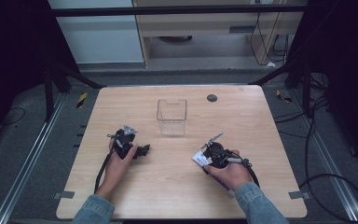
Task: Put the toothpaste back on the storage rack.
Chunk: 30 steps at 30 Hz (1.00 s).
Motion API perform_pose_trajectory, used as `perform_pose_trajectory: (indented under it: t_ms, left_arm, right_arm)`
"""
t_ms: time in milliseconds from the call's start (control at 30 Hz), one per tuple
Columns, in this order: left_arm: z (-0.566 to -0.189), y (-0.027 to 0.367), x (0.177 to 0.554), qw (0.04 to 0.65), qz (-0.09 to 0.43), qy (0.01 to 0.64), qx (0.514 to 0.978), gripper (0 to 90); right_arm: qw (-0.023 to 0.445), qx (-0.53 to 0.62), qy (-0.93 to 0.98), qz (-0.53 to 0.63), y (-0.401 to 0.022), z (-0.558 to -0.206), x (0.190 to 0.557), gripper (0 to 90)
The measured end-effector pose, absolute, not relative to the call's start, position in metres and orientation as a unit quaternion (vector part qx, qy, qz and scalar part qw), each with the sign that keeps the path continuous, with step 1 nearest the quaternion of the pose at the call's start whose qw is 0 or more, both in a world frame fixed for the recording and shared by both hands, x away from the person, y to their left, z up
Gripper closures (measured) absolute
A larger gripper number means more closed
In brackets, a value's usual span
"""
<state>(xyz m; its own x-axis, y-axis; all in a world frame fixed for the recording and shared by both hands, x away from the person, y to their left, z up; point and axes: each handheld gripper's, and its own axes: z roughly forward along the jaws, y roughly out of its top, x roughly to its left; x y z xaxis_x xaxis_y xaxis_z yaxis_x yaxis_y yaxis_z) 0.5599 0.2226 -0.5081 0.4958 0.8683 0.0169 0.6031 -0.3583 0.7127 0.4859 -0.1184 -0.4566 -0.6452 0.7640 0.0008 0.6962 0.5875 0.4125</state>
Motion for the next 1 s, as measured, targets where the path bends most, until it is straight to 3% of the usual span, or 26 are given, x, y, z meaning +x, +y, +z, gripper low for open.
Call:
perform_pose_trajectory:
  t_ms: [1000]
  left_arm:
    - [-0.508,0.223,0.56,0.33,0.201,0.46,0.799,0.0]
  right_arm:
    - [0.082,0.417,0.888,0.178,-0.116,-0.471,0.491,53.9]
